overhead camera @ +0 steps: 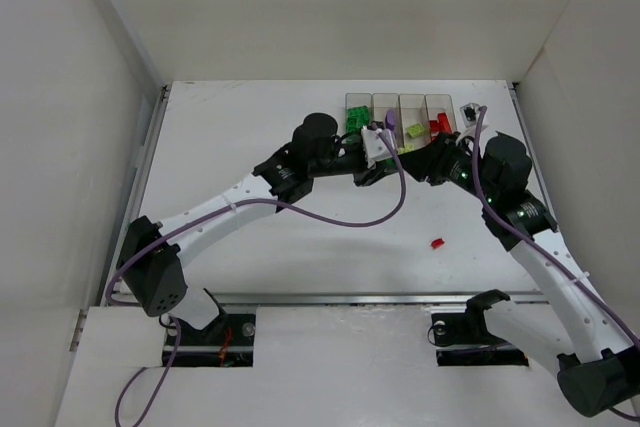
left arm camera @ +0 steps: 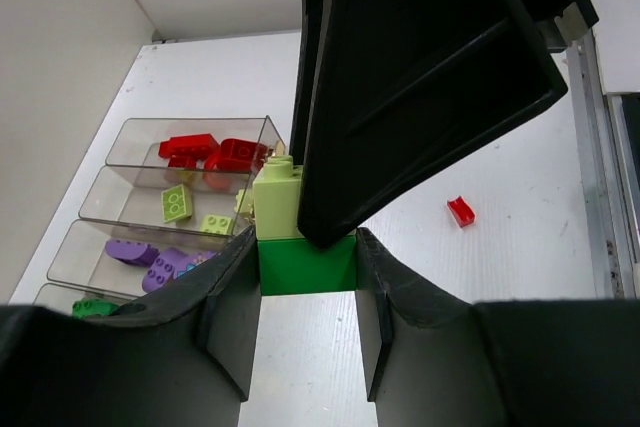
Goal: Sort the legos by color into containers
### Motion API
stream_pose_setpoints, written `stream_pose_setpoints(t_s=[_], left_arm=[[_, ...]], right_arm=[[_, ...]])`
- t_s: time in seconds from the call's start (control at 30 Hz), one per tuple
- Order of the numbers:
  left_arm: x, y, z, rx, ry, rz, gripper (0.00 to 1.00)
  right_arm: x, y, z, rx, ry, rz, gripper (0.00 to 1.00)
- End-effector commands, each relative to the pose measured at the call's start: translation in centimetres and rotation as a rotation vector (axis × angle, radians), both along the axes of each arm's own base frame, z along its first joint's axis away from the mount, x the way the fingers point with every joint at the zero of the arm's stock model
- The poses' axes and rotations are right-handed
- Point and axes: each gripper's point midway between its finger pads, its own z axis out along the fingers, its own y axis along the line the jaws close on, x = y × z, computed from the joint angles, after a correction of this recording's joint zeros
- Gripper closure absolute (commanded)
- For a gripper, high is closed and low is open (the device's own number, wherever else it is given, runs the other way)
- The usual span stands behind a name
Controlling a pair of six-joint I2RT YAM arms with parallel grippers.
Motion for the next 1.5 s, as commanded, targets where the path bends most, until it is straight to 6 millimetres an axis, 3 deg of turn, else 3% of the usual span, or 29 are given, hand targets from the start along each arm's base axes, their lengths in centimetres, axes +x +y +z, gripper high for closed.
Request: stream_pose_setpoints(t_s=[0.0, 0.1, 0.2, 0.23, 0.27, 0.37, 0.43, 0.53, 0.63, 0.67, 0.7, 0.73, 0.8, 0.9, 0.97, 1.0, 1.1, 1.13, 1.17, 1.27, 1.3, 1.47], left_arm=[[-1.0, -0.3, 3.2, -0.07, -0.051, -0.045, 1.0], [-0.8, 0.2, 0.9, -0.015, 0.005, -0.014, 1.0], [1.6, 3.1, -3.1, 0.049, 0.165, 0.099, 1.0], [1.7, 3.9, -4.3, 0.066, 0.232, 0.119, 1.0], [1.6, 5.1, -6.8, 0.12, 0.292, 0.133, 1.0], [2.3, 7.4, -9.1, 0.158, 0.353, 0.178, 1.0], [2.3, 8.1, -9.7, 0.165, 0.364, 0.19, 1.0], [3.6, 8.8, -10.5, 0.169, 0.381, 0.234, 1.0], [5.2, 9.9, -10.7, 0.162, 0.389, 0.292, 1.0], [6.1, 10.6, -10.3, 0.145, 0.396, 0.323, 1.0], [6.4, 11.2, -10.5, 0.149, 0.405, 0.337, 1.0], [6.7, 11.8, -10.7, 0.154, 0.416, 0.353, 1.0], [7.8, 13.2, -10.4, 0.142, 0.41, 0.399, 1.0], [9.2, 14.2, -10.3, 0.128, 0.389, 0.45, 1.0], [10.1, 14.5, -10.4, 0.114, 0.369, 0.473, 1.0], [10.6, 14.9, -10.2, 0.105, 0.357, 0.492, 1.0], [11.9, 14.2, -10.4, 0.097, 0.347, 0.492, 1.0], [12.1, 14.1, -10.5, 0.098, 0.348, 0.492, 1.0], [12.5, 13.9, -10.3, 0.092, 0.341, 0.491, 1.0], [13.8, 13.3, -10.4, 0.089, 0.338, 0.491, 1.0], [14.1, 13.1, -10.4, 0.089, 0.338, 0.491, 1.0], [15.9, 11.3, -9.9, 0.084, 0.323, 0.48, 1.0]], right_arm=[[0.1, 0.1, 1.9, 0.011, -0.078, 0.001, 1.0], [0.5, -0.7, 2.5, 0.005, -0.083, -0.055, 1.0], [1.5, -2.7, 2.7, -0.026, -0.063, -0.163, 1.0], [2.0, -3.3, 2.5, -0.046, -0.058, -0.19, 1.0], [2.3, -4.0, 2.7, -0.061, -0.067, -0.223, 1.0], [3.9, -4.8, 2.8, -0.076, -0.057, -0.257, 1.0], [4.9, -4.7, 3.7, -0.068, -0.072, -0.255, 1.0], [7.3, -3.7, 2.2, -0.086, -0.04, -0.23, 1.0], [10.9, -2.0, -0.8, -0.129, 0.023, -0.189, 1.0], [12.5, -1.6, -0.2, -0.138, 0.013, -0.187, 1.0], [14.7, -0.8, -3.5, -0.165, 0.092, -0.171, 1.0], [15.8, -0.5, -4.3, -0.172, 0.109, -0.17, 1.0], [19.2, -1.8, -5.0, -0.17, 0.139, -0.247, 1.0], [22.3, -4.7, -3.9, -0.166, 0.12, -0.398, 1.0], [23.9, -5.8, -5.1, -0.213, 0.123, -0.46, 1.0], [24.7, -7.5, -5.4, -0.233, 0.127, -0.517, 1.0], [25.9, -8.7, -8.6, -0.266, 0.205, -0.534, 1.0], [26.1, -8.7, -9.4, -0.286, 0.228, -0.528, 0.98], [26.6, -9.3, -11.3, -0.315, 0.264, -0.529, 0.93], [27.3, -9.4, -14.1, -0.325, 0.323, -0.484, 0.7], [27.2, -9.0, -14.8, -0.329, 0.333, -0.458, 0.56], [28.6, -8.6, -15.5, -0.293, 0.33, -0.364, 0.23]])
